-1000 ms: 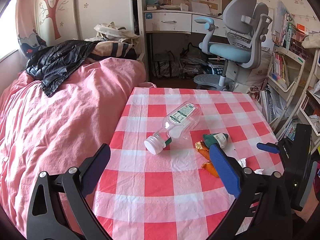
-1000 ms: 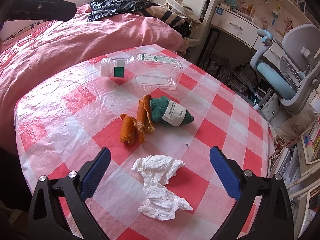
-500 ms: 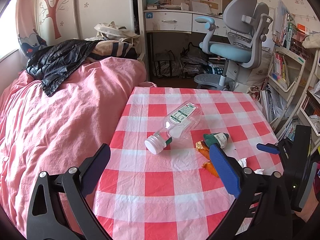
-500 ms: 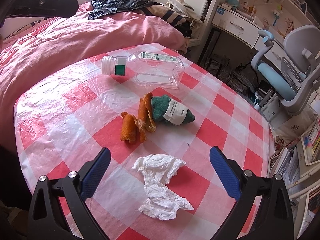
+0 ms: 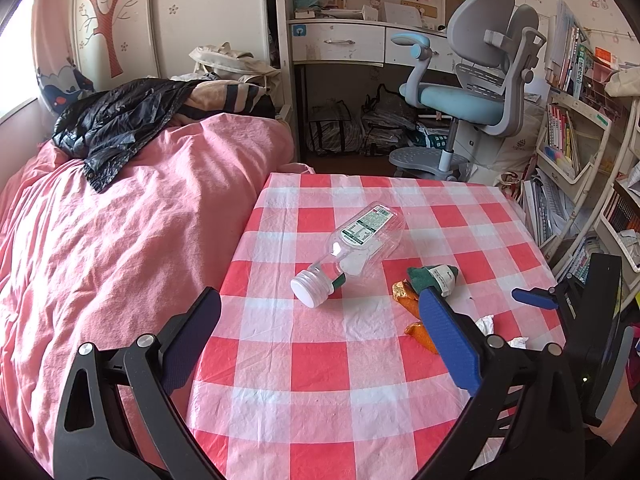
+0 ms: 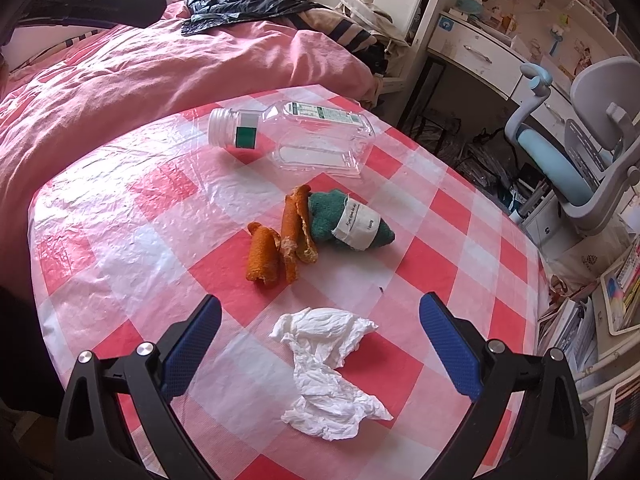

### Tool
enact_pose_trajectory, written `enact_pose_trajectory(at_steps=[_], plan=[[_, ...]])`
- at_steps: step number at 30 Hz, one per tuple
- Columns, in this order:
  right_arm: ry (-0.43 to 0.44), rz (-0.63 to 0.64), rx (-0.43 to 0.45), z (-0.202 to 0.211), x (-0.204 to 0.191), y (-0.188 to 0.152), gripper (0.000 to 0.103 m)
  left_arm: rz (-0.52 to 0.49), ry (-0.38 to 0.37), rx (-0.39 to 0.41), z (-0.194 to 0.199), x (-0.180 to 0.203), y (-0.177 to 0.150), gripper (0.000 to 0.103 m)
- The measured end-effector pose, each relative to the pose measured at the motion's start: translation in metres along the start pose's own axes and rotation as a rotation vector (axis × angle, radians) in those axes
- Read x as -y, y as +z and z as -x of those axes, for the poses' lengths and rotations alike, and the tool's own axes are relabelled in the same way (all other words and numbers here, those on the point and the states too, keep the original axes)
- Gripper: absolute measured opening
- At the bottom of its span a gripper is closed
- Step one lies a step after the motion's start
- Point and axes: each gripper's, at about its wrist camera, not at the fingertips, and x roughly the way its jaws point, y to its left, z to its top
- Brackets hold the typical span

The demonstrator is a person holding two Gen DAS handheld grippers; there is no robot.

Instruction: Collect trash

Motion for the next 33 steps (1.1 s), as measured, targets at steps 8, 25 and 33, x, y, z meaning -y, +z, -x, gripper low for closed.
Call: enact_pose_trajectory(at_steps=[8, 25, 33], plan=[[-0.001, 0.002, -0.001, 0.0006, -0.0005, -0.0006, 0.095, -0.001, 0.001, 0.000, 0.0003, -0.0009, -0.0005, 0.096], [-0.005, 0.015, -0.001, 0.0026, -0.0024, -0.0015, 0.095, 0.004, 0.002, -0.007, 0.0006, -0.0062, -0.0045, 0.096], [-0.005, 0.014, 0.000, 0.0026, -0.0025, -0.0015, 0.095, 0.003, 0.003, -0.006, 0.0006, -0.0067, -0.0042, 0.096]])
